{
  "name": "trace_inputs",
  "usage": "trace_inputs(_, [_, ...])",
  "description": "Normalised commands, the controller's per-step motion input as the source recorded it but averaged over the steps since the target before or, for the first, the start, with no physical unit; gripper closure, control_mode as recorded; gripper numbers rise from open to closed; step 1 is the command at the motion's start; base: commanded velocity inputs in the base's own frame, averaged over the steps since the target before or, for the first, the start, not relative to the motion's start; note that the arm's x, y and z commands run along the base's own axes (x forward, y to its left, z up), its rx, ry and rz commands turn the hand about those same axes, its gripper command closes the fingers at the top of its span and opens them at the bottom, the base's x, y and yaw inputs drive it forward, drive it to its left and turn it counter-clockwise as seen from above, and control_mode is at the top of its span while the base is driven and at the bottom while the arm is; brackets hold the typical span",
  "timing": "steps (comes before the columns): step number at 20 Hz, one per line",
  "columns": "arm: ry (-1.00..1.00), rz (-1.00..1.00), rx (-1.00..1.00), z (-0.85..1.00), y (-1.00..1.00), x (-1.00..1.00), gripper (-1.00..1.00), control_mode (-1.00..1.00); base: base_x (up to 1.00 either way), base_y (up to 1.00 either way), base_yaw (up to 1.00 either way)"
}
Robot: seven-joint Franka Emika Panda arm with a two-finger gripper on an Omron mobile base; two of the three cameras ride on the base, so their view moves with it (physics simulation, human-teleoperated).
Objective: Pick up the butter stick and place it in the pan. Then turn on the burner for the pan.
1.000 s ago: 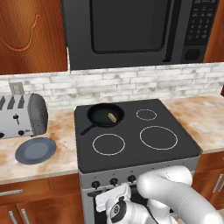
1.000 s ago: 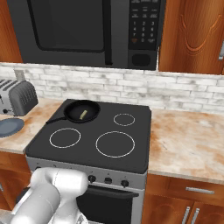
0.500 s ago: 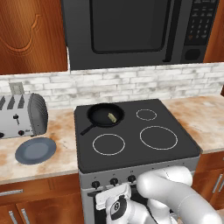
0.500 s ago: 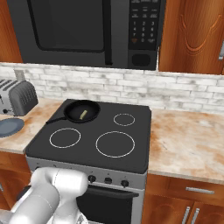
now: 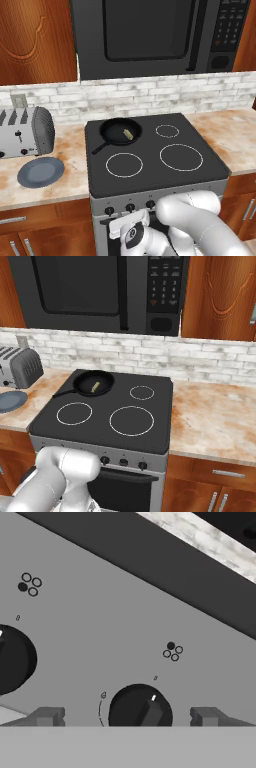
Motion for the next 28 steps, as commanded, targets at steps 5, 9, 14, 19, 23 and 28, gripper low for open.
trace_inputs(5, [-0.04, 0.05, 0.15, -0.01, -0.59, 0.27, -1.0, -1.0, 0.0, 0.0, 0.0])
trace_inputs(9, [-0.05, 0.05, 0.16, 0.0, -0.62, 0.19, -1.0, -1.0, 0.0, 0.0, 0.0])
trace_inputs(14, [-0.04, 0.05, 0.16, 0.0, -0.62, 0.15, -1.0, -1.0, 0.0, 0.0, 0.0])
trace_inputs(19, [-0.04, 0.0, 0.17, 0.0, -0.65, 0.09, -1.0, -1.0, 0.0, 0.0, 0.0])
trace_inputs(23, [-0.04, 0.0, 0.16, 0.0, -0.71, 0.06, -1.0, -1.0, 0.0, 0.0, 0.0])
trace_inputs(28, [-0.02, 0.0, 0.14, -0.05, -0.68, 0.03, -1.0, -1.0, 0.0, 0.0, 0.0])
